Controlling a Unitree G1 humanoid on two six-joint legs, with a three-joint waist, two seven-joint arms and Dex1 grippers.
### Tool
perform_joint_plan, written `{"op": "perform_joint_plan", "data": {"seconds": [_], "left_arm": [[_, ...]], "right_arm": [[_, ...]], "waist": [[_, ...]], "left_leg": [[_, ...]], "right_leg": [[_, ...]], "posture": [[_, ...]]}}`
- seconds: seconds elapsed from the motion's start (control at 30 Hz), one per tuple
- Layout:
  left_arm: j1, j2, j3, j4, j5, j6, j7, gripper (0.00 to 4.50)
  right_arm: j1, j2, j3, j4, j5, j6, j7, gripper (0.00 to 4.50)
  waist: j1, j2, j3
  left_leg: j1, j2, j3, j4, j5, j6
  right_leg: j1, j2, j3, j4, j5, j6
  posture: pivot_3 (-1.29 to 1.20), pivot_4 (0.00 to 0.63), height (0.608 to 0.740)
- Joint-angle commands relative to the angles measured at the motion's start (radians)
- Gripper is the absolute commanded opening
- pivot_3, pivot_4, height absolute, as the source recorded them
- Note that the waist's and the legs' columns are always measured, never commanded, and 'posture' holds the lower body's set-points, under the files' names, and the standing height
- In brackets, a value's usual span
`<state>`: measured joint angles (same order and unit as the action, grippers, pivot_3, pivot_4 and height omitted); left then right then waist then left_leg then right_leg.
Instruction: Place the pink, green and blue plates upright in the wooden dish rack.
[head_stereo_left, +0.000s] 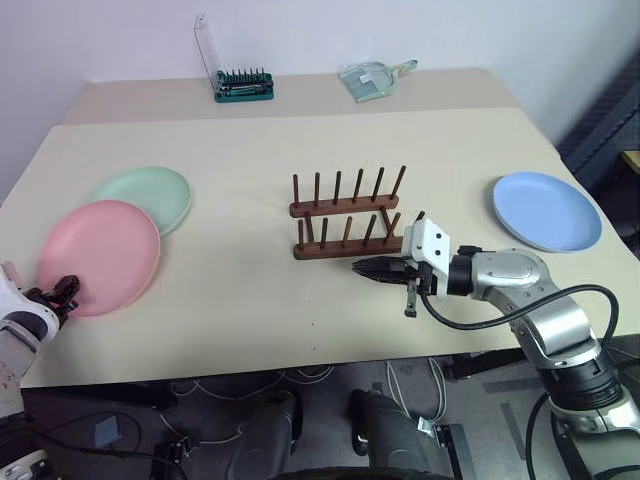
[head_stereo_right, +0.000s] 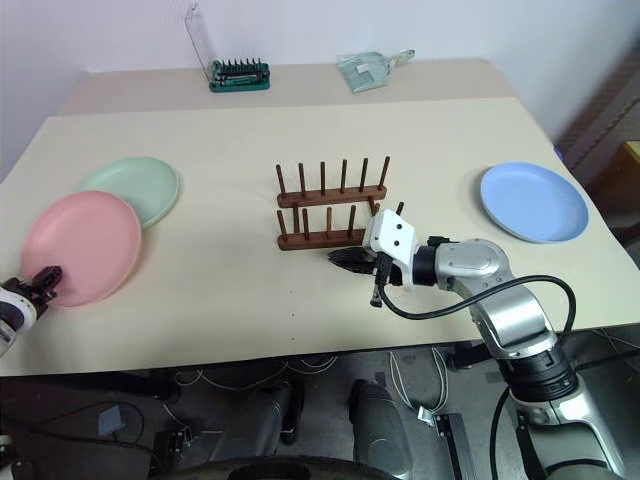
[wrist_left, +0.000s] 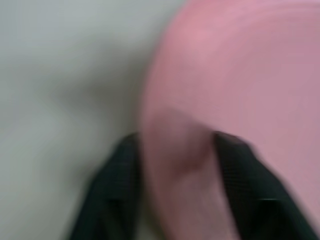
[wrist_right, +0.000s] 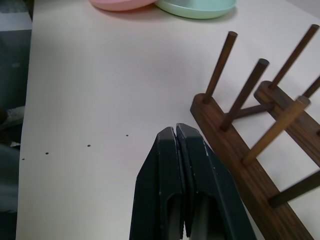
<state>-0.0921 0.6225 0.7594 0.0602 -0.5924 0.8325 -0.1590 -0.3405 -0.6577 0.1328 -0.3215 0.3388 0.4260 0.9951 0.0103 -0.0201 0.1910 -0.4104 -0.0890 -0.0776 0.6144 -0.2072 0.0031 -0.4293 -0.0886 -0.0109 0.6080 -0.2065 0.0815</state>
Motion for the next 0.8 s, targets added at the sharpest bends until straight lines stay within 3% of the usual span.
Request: {"op": "perform_joint_plan", "data": {"seconds": [0.03, 0.23, 0.37, 0.47, 0.57, 0.67, 0.8], "left_arm": [[0.003, -0.011, 0.023, -0.038, -0.012, -0.016, 0.002, 0.05], [0.033, -0.101, 0.115, -0.189, -0.116, -0.129, -0.049, 0.05], [0.015, -0.137, 0.132, -0.322, -0.190, -0.183, -0.043, 0.05], [-0.018, -0.139, 0.109, -0.383, -0.212, -0.189, 0.002, 0.00], [-0.108, -0.131, 0.007, -0.473, -0.190, -0.184, 0.071, 0.00], [-0.247, -0.154, -0.166, -0.553, -0.132, -0.187, 0.154, 0.00], [-0.331, -0.187, -0.294, -0.597, -0.073, -0.174, 0.226, 0.00]], "right_arm": [[0.007, -0.016, -0.038, -0.052, 0.020, 0.000, -0.008, 0.00], [-0.006, -0.044, -0.048, -0.049, 0.023, -0.007, 0.011, 0.00], [-0.095, -0.032, -0.035, -0.051, 0.030, 0.003, 0.009, 0.00], [-0.164, -0.017, -0.016, -0.029, 0.011, 0.019, -0.007, 0.83], [-0.259, 0.014, 0.034, 0.003, -0.059, -0.043, -0.023, 2.29], [-0.377, 0.070, 0.131, 0.079, -0.250, -0.224, -0.099, 3.85], [-0.437, 0.114, 0.194, 0.166, -0.401, -0.394, -0.170, 3.85]], "waist": [[0.002, 0.000, 0.000], [0.003, 0.000, 0.000], [0.001, 0.000, 0.000], [0.002, -0.001, 0.000], [0.004, -0.001, 0.000], [0.005, -0.003, 0.002], [0.000, -0.004, 0.001]], "left_leg": [[0.000, 0.000, 0.000, 0.000, 0.000, 0.000], [0.000, 0.000, 0.000, 0.000, 0.000, 0.000], [0.000, 0.000, 0.000, 0.000, 0.000, 0.000], [0.000, 0.000, 0.000, 0.001, 0.000, 0.000], [0.000, 0.000, 0.000, 0.000, 0.000, 0.000], [-0.001, 0.000, 0.000, 0.001, 0.001, -0.001], [0.000, -0.002, 0.001, 0.002, 0.001, 0.000]], "right_leg": [[0.000, 0.000, 0.000, 0.000, 0.000, 0.000], [0.000, 0.000, 0.000, -0.001, 0.000, 0.000], [0.001, 0.000, 0.000, -0.001, 0.000, 0.000], [0.001, 0.000, 0.000, -0.001, 0.000, 0.001], [0.001, 0.000, -0.001, -0.002, 0.001, -0.001], [0.001, 0.001, -0.001, -0.001, 0.001, 0.000], [0.002, 0.001, -0.001, -0.003, 0.005, 0.005]], "posture": [[0.00, 0.150, 0.740], [0.00, 0.150, 0.740], [0.00, 0.150, 0.740], [0.00, 0.150, 0.740], [0.00, 0.150, 0.740], [0.00, 0.150, 0.740], [0.00, 0.150, 0.740]]}}
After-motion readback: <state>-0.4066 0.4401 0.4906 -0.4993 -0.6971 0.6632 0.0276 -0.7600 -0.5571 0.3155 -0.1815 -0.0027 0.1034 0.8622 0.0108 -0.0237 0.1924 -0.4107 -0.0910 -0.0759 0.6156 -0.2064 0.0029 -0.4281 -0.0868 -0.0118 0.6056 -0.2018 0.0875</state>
